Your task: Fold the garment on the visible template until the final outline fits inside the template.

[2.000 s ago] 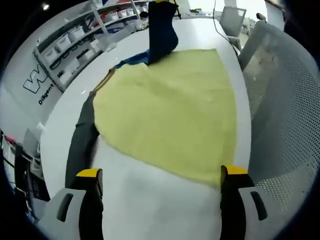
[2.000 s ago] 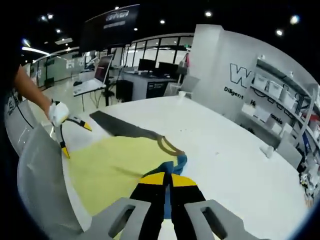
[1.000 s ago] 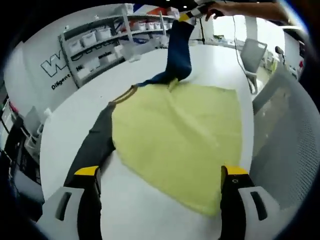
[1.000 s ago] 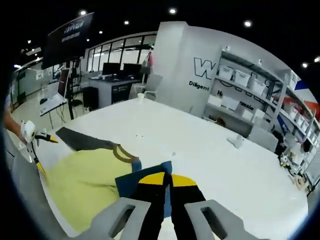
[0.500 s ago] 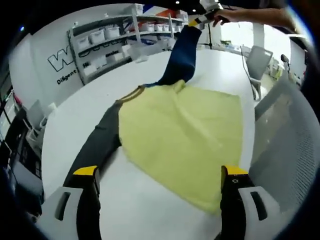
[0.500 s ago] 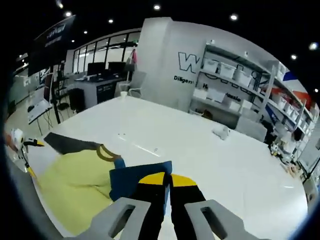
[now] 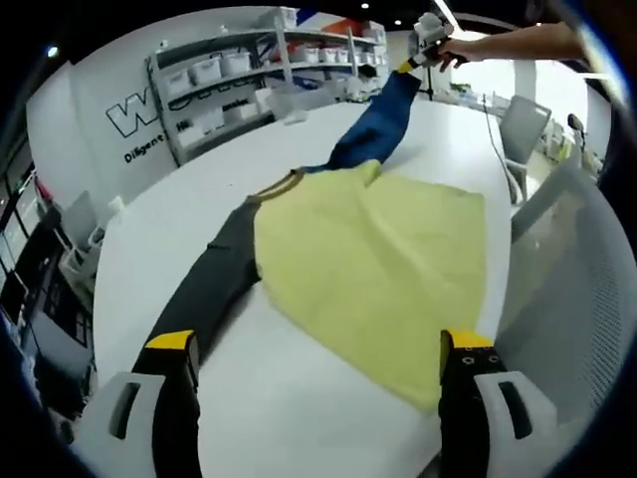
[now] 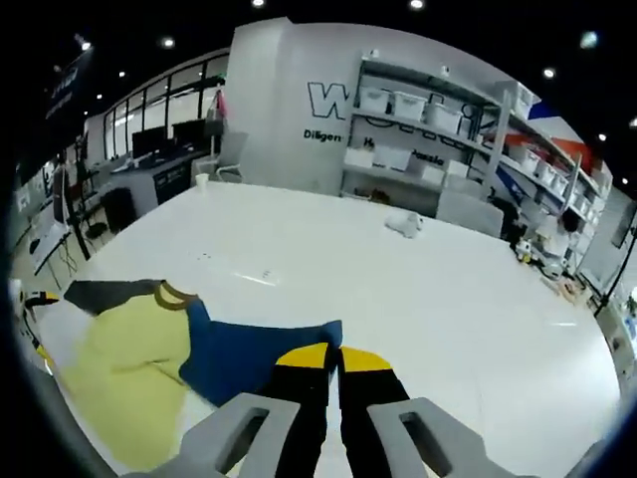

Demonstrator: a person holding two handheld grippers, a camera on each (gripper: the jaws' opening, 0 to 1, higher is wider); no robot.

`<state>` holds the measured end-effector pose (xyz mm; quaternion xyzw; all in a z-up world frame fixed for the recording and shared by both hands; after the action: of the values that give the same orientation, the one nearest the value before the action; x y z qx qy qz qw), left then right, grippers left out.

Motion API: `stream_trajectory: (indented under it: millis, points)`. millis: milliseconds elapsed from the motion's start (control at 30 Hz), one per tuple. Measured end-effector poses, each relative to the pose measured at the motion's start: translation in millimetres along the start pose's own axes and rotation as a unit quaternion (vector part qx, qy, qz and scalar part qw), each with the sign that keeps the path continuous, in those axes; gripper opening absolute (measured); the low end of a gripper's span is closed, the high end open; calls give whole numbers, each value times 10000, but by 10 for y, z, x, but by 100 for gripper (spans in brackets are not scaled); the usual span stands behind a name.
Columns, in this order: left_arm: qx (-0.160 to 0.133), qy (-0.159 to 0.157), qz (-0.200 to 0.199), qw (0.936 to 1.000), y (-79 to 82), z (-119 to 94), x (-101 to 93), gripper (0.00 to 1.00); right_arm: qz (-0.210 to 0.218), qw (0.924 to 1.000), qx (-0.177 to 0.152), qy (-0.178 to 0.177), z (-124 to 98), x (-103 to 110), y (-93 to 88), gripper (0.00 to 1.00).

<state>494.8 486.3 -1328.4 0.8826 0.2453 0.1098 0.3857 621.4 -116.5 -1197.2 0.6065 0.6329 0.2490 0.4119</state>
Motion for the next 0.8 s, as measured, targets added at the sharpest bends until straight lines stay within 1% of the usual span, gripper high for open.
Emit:
stream_trajectory:
  millis: [33,100,200,333,500,567,800]
  points:
    - [9,-1,2,10000,0,3,1,99,90,9999,91,-67,29,-42,-47,0]
    - [6,1,-7,10000,11,5,-2,99,305,9992,247,-92,83,-101,-127,0]
    - [-2,-15,-27,10000,33,12,-21,99,368,9986,347,-176,137,-181,-237,0]
    - [28,-63,-32,10000,57,37,-59,99,585,9968,508,-192,183,-249,-383,0]
    - [51,-104,-49,9999,67,74,-86,99,665,9942,798,-295,277,-318,-600,0]
    - [54,-118,-55,9999,75,77,-91,99,777,9923,916,-319,310,-338,-691,0]
    - [99,-116,-60,9999,66,65,-92,99,842,9894,1132,-339,403,-344,-926,0]
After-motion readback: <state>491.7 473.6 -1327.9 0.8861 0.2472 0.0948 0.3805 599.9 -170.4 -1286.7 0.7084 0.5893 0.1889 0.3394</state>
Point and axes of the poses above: the point that each gripper's makers call its tool centre point, and the gripper's own axes: z roughly forward along the fingers, x roughly to its left, y roughly out of its top, the point moved 6 cm from there along -z, roughly backward along the fingers, and after that the axes turned 11 degrees about -y, right-handed, at the moved point
